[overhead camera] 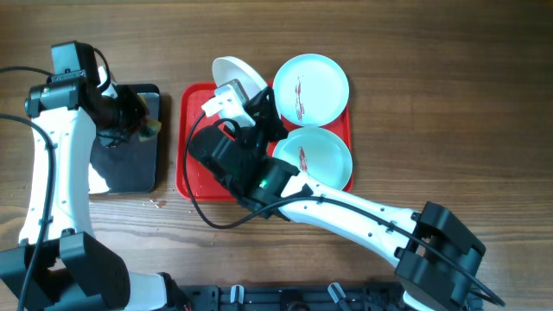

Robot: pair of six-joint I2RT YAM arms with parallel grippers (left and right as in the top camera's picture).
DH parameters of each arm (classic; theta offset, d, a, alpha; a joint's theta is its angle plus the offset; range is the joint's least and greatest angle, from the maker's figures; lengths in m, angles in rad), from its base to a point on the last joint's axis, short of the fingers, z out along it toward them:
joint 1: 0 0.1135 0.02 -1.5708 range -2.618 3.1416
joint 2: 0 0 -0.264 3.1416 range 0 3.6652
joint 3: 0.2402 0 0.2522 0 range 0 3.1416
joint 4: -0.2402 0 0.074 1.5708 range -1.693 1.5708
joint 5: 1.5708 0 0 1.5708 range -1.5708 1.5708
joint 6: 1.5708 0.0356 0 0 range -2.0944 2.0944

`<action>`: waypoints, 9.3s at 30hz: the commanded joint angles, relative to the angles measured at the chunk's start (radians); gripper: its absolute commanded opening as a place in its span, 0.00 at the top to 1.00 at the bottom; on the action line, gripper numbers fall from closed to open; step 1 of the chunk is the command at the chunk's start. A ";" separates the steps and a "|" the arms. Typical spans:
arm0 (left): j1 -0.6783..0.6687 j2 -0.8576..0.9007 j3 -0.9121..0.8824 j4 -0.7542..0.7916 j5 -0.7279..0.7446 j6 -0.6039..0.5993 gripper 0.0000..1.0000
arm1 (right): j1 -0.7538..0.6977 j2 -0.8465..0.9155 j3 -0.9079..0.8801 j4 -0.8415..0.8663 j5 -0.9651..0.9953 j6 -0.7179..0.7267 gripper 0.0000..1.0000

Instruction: Clean dirty plates on tray and stack at the side

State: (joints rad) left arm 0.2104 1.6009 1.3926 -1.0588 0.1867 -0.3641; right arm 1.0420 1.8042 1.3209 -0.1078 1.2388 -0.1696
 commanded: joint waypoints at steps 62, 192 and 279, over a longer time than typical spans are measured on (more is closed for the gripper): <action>-0.004 -0.001 0.014 0.022 -0.005 -0.010 0.96 | -1.361 -0.291 -0.261 -0.565 -1.729 0.371 0.50; -0.461 0.160 -0.373 0.504 -0.148 0.148 0.96 | -0.427 0.234 -0.069 -0.308 -1.479 0.804 0.96; -0.480 0.269 -0.324 0.315 0.124 0.296 0.96 | -0.441 0.294 -0.070 -0.166 -1.866 0.667 0.96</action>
State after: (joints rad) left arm -0.2504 1.8481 1.1027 -0.8173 0.3099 0.0021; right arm 0.5983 2.0613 1.2499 -0.3004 -0.4553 0.5247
